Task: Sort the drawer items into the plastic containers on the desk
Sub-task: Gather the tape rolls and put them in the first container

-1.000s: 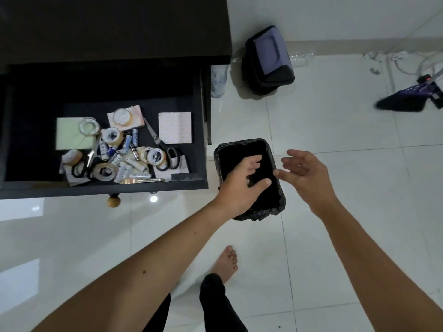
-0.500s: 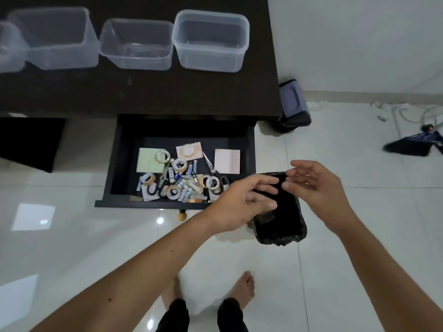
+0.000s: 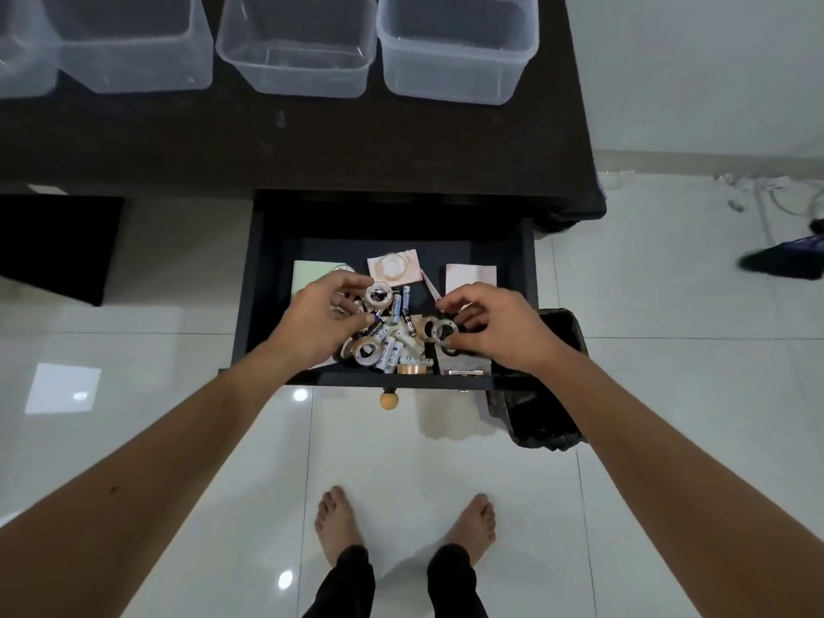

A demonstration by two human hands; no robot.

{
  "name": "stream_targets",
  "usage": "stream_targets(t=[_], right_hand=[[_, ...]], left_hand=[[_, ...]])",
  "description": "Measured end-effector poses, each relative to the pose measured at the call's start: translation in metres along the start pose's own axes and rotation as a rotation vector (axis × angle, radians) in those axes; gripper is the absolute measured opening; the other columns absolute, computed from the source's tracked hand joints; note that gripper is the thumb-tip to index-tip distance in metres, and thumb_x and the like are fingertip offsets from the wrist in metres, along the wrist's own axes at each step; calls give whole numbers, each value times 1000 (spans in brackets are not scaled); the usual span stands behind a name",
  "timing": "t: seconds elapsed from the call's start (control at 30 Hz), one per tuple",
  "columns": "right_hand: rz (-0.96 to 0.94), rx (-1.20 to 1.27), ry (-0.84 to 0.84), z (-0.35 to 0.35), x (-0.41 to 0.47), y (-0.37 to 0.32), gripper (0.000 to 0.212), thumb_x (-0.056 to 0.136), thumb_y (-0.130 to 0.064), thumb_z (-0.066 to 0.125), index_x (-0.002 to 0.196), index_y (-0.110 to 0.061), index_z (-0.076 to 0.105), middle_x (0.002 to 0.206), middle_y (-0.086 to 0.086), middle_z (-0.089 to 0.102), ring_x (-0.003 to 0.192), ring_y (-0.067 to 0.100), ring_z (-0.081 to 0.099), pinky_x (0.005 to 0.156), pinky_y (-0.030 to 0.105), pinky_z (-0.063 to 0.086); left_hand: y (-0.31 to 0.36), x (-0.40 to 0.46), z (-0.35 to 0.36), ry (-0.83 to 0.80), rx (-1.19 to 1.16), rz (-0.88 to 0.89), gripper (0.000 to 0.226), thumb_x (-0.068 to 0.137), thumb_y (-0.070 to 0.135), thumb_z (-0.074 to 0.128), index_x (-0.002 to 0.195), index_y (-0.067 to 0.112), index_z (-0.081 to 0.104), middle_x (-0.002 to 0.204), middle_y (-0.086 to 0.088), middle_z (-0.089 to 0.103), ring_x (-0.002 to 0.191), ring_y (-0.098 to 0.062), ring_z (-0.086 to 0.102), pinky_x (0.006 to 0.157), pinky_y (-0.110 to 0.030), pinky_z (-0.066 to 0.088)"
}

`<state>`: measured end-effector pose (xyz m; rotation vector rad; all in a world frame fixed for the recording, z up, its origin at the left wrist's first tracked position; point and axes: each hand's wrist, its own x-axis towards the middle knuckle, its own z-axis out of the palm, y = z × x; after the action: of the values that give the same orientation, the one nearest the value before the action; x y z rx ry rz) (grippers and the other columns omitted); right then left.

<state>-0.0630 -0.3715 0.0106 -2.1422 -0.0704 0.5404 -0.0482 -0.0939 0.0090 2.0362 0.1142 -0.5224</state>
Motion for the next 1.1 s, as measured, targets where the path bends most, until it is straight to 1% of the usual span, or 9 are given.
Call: stream_targets(t=[0.1,0.2,0.37,0.47,0.57,0.7,0.87,1.03,1.1], right_hand=[[-32,-161,-63,11,14,3,54,72,-13,95,120,-25,74,113,-7,67,96,9,66,87,26,58],[-25,-246,-79,16,20,7,55,72,-17,95,122,-24,74,110,-9,63,88,-3,56,80,15,47],[-45,-275,-27,18,23,13,49,74,-21,94,118,-25,75,101,-18,61,89,-3,55,78,16,42],[-51,-204,17,19,22,14,47,73,-23,95,116,-25,76,107,-14,65,97,5,64,81,23,53],[-63,-164,46,21,23,13,46,74,-21,94,116,-23,77,111,-10,66,92,5,67,83,27,58],[-85,-217,51,25,27,11,45,77,-24,93,119,-20,77,114,-7,67,84,-4,59,86,35,59],[-85,-305,-18,28,32,13,57,69,-26,97,122,-23,74,117,-8,65,108,16,61,94,37,55],[-106,-415,-44,30,36,11,54,74,-24,93,124,-23,71,117,-6,71,108,15,57,96,38,50],[-120,-413,-33,30,35,11,51,76,-27,91,123,-23,71,116,-6,72,107,16,59,96,41,51]], left_hand=[[-5,9,2,9,74,37,56,86,8,86,135,24,64,121,2,64,100,-16,66,78,-18,55],[-11,18,6,32,163,63,63,83,9,89,138,24,63,124,-3,57,86,-9,63,73,-16,51],[-21,30,12,6,228,110,67,79,17,92,138,22,61,127,-1,62,83,-18,67,74,-16,49],[-21,34,14,0,244,149,64,79,21,92,135,25,62,124,-1,62,77,-11,59,84,-27,52],[-20,37,18,14,285,192,56,83,21,89,133,26,65,118,1,62,77,1,50,89,-27,49],[-22,39,20,14,360,206,54,87,24,86,137,26,66,113,5,52,94,-10,51,91,-26,47],[-25,39,17,11,304,194,52,81,24,91,128,22,70,112,1,57,77,1,49,79,-17,42],[-20,35,14,46,151,131,46,79,24,92,119,25,68,92,6,61,74,-7,60,68,-19,48],[-18,33,13,53,88,111,44,80,22,92,115,25,65,92,11,63,78,-4,61,66,-17,48]])
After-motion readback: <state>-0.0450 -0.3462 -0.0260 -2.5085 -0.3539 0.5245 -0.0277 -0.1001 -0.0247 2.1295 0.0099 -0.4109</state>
